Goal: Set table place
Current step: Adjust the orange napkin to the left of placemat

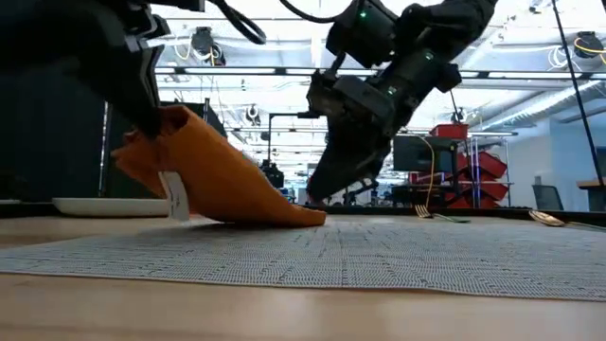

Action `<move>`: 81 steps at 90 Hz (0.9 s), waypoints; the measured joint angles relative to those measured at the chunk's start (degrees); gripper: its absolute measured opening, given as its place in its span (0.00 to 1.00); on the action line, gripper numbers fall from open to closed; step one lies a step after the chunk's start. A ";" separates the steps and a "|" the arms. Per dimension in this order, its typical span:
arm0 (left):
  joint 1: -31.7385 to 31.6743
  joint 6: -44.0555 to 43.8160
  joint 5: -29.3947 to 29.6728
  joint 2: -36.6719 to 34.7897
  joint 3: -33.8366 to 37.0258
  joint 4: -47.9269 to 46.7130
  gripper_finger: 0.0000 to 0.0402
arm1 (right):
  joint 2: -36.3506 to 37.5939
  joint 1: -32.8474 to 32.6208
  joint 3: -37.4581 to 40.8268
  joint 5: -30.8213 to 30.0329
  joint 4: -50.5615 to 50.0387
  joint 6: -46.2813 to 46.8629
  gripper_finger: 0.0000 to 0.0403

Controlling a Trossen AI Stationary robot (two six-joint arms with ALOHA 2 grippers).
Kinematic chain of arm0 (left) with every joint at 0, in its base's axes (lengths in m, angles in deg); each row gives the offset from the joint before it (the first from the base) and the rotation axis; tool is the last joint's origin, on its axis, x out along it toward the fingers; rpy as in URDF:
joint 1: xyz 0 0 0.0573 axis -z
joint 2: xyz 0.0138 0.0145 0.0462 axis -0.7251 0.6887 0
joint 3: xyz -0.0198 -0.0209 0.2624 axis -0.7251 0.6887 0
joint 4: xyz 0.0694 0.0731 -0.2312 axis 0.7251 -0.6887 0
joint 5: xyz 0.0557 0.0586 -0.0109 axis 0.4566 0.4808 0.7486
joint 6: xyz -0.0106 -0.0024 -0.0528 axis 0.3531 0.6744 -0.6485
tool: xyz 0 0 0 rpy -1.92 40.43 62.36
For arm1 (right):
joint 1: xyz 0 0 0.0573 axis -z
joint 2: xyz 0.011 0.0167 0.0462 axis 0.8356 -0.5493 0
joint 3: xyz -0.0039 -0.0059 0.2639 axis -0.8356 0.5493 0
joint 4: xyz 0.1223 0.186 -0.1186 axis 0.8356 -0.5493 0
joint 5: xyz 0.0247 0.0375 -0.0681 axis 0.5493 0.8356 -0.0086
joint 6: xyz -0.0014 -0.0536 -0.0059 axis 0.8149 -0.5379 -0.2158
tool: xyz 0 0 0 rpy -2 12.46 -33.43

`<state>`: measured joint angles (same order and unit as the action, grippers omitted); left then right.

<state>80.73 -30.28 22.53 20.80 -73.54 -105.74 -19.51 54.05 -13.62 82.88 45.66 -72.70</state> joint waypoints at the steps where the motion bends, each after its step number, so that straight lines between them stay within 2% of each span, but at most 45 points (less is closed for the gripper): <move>1: 0.00 0.00 0.01 0.00 -0.05 -0.03 0.00 | -0.48 0.00 -0.32 0.47 -0.28 -0.01 0.33; 9: -0.02 0.04 0.01 0.00 -0.08 -0.16 0.00 | -4.86 -0.11 -3.57 3.29 -2.27 -0.66 0.33; 24: -0.04 -0.01 0.00 0.00 -0.08 -0.30 0.00 | -9.75 -1.26 -9.41 3.47 -3.83 -2.07 0.33; 48: 0.06 -1.01 -1.00 0.00 -0.08 -1.16 0.00 | -10.20 -0.92 -13.23 2.52 -7.08 -4.18 0.33; 81: 0.42 -2.08 -1.10 0.00 -0.08 -0.63 0.00 | -10.18 -1.22 -13.36 0.62 -7.75 -4.06 0.31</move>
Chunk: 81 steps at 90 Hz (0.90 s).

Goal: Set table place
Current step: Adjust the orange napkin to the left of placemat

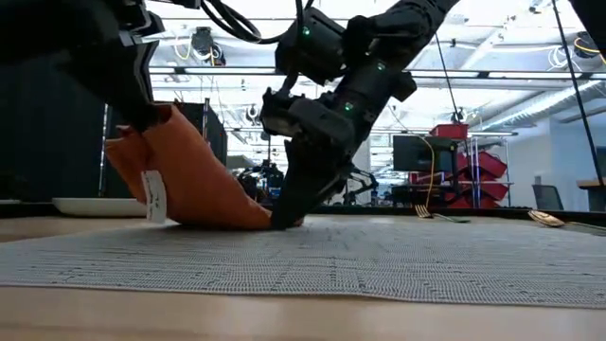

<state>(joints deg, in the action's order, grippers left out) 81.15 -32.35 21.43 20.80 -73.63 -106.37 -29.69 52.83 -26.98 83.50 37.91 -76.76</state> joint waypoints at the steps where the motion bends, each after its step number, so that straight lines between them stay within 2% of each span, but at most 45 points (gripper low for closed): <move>1: 0.00 0.00 0.01 0.00 0.00 0.09 0.00 | 0.01 0.00 -0.01 -0.04 -0.07 0.00 0.30; 19: 0.00 -0.02 0.06 0.00 0.00 1.18 0.00 | 0.36 0.17 -1.34 0.04 -4.24 -0.81 0.25; 37: 0.00 0.00 0.61 0.00 0.00 1.20 0.00 | 0.41 0.17 -5.37 0.00 -9.91 -3.03 0.25; 81: 0.00 0.27 1.94 0.00 0.00 1.49 0.00 | 0.43 0.17 -7.23 1.79 -11.05 -3.61 0.25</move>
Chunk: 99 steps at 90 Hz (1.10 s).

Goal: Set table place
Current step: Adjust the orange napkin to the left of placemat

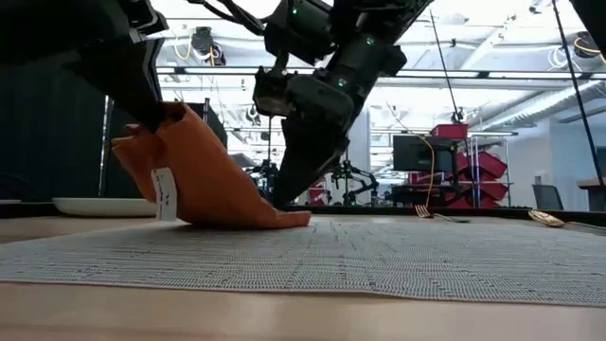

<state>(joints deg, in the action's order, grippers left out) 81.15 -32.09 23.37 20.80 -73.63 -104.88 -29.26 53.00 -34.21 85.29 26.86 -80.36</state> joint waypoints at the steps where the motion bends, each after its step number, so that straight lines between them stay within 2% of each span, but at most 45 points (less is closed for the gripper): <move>1: 0.00 0.01 0.01 0.00 0.00 -0.01 0.00 | 0.00 0.00 0.00 0.01 0.00 0.01 0.25; 36: -0.59 1.61 0.84 0.00 -1.46 -0.36 0.00 | 0.00 -2.36 0.00 0.11 2.51 -0.51 0.27; 75: -0.50 2.86 1.74 0.00 -5.97 -2.47 0.00 | -0.13 -2.35 -0.02 -8.93 2.08 -2.20 0.53; 99: 1.13 -0.12 0.00 0.00 -6.45 -2.24 0.00 | -0.55 -1.51 -0.04 -11.03 4.08 -3.02 0.51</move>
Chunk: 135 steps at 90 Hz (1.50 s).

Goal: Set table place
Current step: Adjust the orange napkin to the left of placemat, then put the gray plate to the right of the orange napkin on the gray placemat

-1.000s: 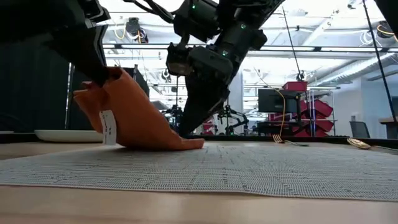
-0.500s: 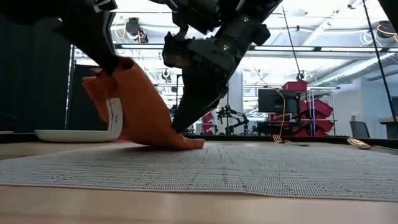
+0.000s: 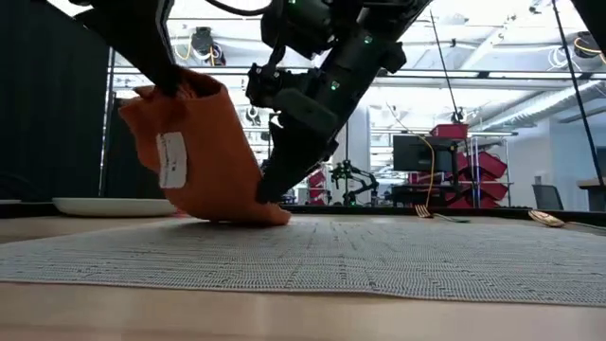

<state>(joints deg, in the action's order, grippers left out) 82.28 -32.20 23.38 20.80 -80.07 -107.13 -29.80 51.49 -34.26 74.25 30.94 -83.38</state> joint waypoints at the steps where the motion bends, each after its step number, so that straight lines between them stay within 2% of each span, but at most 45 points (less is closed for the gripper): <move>1: 0.07 -0.15 -0.10 0.00 0.00 0.04 0.00 | 0.00 0.04 0.00 0.00 0.02 -0.04 0.51; 41: 1.99 -3.19 -4.19 0.00 0.05 5.09 0.00 | -0.02 0.61 0.00 0.86 1.16 -0.59 0.48; 68: 1.45 -4.66 -11.86 0.02 5.44 9.82 0.01 | -0.02 0.07 0.00 2.10 -2.89 -0.04 0.48; 79: 1.45 -4.42 -13.75 0.04 7.33 14.47 0.05 | -0.02 -0.15 0.00 2.11 -3.75 -0.07 0.48; 115: 1.94 -4.57 -16.04 0.09 7.54 17.12 0.27 | -0.02 -0.26 0.00 2.10 -6.74 -0.03 0.48; 135: 2.63 -5.81 -16.34 0.09 7.54 17.26 0.33 | -0.02 -0.97 0.00 2.10 -9.03 0.02 0.48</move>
<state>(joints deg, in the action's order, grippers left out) 84.91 -38.01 7.03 20.88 -72.53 -89.87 -29.82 50.52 -34.26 76.35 21.91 -83.37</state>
